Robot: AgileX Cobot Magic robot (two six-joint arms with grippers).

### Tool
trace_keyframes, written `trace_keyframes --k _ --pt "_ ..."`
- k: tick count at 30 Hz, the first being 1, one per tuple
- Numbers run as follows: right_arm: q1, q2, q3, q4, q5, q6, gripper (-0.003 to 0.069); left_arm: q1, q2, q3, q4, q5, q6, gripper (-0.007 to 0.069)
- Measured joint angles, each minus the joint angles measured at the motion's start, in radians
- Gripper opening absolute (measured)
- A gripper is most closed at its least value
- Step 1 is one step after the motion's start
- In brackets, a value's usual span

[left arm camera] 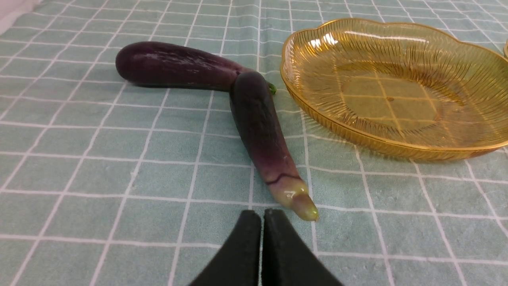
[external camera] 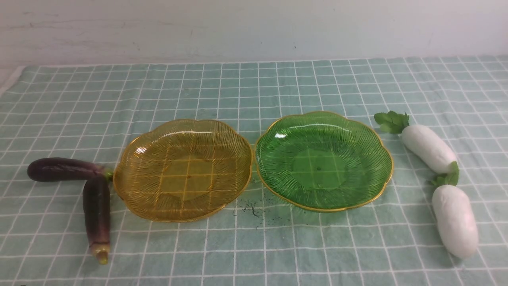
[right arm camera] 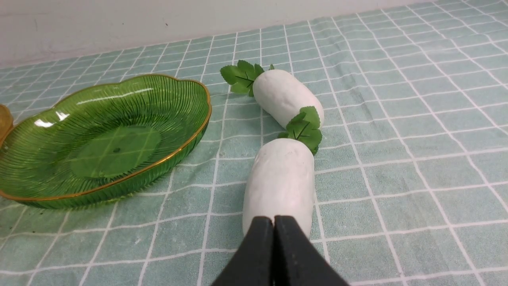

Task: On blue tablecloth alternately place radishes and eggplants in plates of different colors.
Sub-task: 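Place the white radish on the plate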

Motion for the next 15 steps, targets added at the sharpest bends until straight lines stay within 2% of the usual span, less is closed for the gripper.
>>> trace_keyframes --k 4,6,9,12,13,15 --pt "0.000 0.000 0.000 0.001 0.000 0.000 -0.0015 0.000 0.000 0.000 -0.013 0.000 -0.011 -0.0008" --pt "0.000 0.000 0.000 0.042 -0.004 0.034 -0.0015 0.000 0.000 0.000 -0.117 0.000 -0.076 -0.0008" --pt "0.000 0.000 0.001 0.251 -0.007 0.160 -0.0015 0.000 0.000 0.001 -0.434 0.002 -0.269 -0.0008" --pt "0.000 0.000 0.005 0.436 -0.007 0.256 -0.0015 0.000 0.000 0.001 -0.700 0.003 -0.401 -0.0008" --pt "0.000 0.000 0.005 0.436 -0.007 0.261 -0.0015 0.000 0.000 0.001 -0.700 0.003 -0.401 -0.0008" --pt "0.000 0.000 0.007 0.540 -0.007 0.292 -0.0015 0.000 0.000 0.001 -0.888 0.001 -0.444 -0.0008"
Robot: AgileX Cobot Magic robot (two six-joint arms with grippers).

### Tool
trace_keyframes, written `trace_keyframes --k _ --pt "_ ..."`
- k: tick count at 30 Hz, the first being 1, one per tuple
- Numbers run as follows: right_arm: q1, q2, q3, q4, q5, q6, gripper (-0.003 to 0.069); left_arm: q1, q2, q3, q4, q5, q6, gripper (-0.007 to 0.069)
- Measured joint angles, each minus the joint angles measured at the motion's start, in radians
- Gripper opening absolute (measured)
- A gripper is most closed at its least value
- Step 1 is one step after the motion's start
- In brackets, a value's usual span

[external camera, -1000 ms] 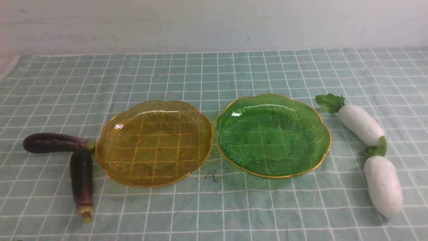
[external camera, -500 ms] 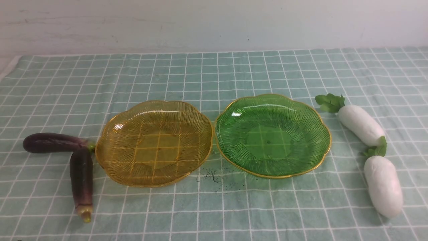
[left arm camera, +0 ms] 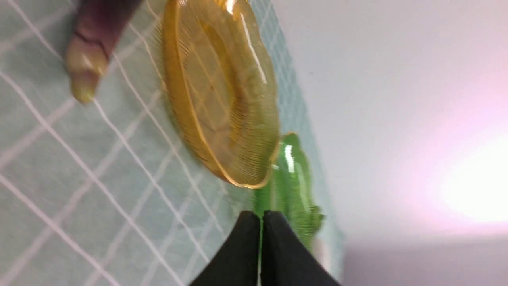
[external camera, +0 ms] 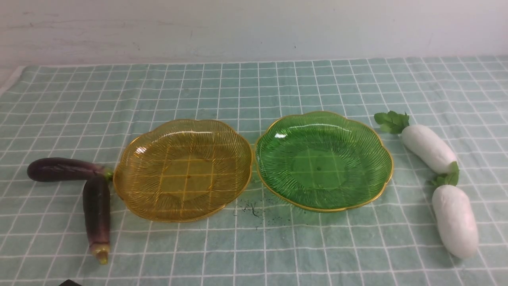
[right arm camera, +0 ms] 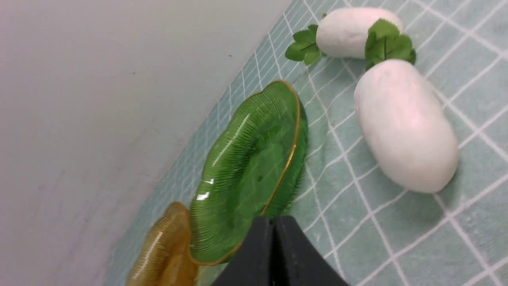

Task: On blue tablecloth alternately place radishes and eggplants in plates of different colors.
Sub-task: 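Place the white radish on the plate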

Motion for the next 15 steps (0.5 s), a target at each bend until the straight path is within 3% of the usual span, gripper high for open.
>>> trace_keyframes --k 2,8,12,14,15 --pt "0.000 0.000 0.001 0.027 0.000 0.009 -0.0015 0.000 0.000 0.000 -0.067 -0.004 0.007 -0.0008" --pt "0.000 0.000 -0.007 0.083 0.014 -0.033 -0.0015 0.000 0.000 0.000 -0.090 -0.069 0.133 -0.0008" --pt "0.000 0.000 -0.159 0.078 0.023 -0.345 -0.0015 0.000 0.000 -0.068 -0.097 -0.036 0.313 -0.0008" --pt "0.000 0.000 -0.185 0.075 0.020 -0.389 -0.0015 0.000 0.003 -0.097 -0.097 -0.026 0.343 -0.0008" --pt "0.000 0.004 -0.243 0.073 0.014 -0.481 -0.0015 0.000 0.026 -0.149 -0.098 -0.017 0.392 -0.0008"
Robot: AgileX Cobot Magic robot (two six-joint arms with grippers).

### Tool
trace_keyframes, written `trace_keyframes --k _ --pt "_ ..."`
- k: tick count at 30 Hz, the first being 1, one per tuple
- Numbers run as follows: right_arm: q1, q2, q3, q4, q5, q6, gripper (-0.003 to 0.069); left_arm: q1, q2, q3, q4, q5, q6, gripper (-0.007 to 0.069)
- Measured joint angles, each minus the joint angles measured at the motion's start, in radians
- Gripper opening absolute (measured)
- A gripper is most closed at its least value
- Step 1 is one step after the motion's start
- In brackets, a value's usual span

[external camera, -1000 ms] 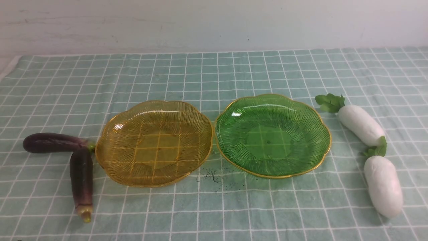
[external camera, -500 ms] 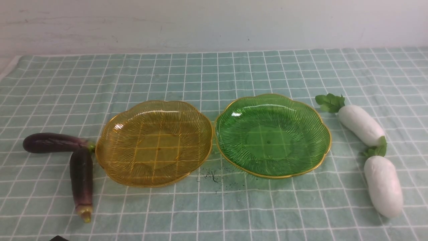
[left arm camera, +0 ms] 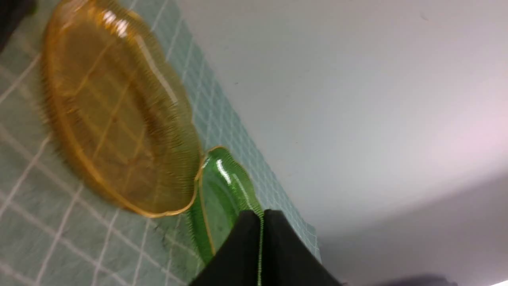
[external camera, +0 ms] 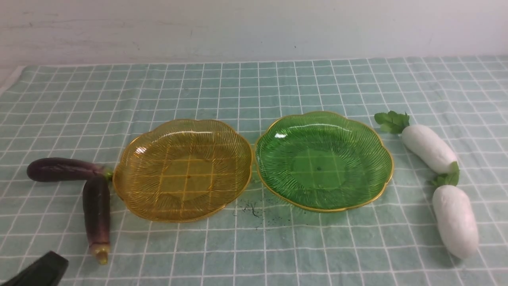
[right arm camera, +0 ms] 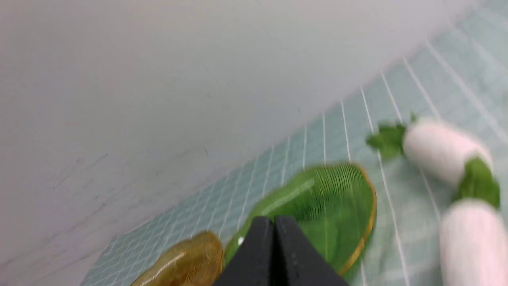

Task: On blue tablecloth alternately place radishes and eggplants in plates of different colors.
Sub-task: 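Place the white radish on the plate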

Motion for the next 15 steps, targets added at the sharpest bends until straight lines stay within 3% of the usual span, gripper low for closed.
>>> trace_keyframes --k 2,6,12,15 --pt "0.000 0.039 -0.082 0.000 0.001 -0.110 -0.0015 0.000 0.072 -0.070 0.009 0.025 0.073 -0.0008" --pt "0.000 0.240 -0.182 -0.031 0.084 -0.212 -0.0015 0.000 0.326 -0.154 0.087 0.135 0.180 -0.0008" --pt "0.000 0.669 -0.299 -0.154 0.384 -0.233 -0.0015 0.000 0.772 -0.273 0.211 0.393 0.333 -0.0008" --pt "0.000 0.837 -0.363 -0.203 0.444 -0.233 -0.0015 0.000 0.941 -0.320 0.230 0.442 0.386 -0.0007"
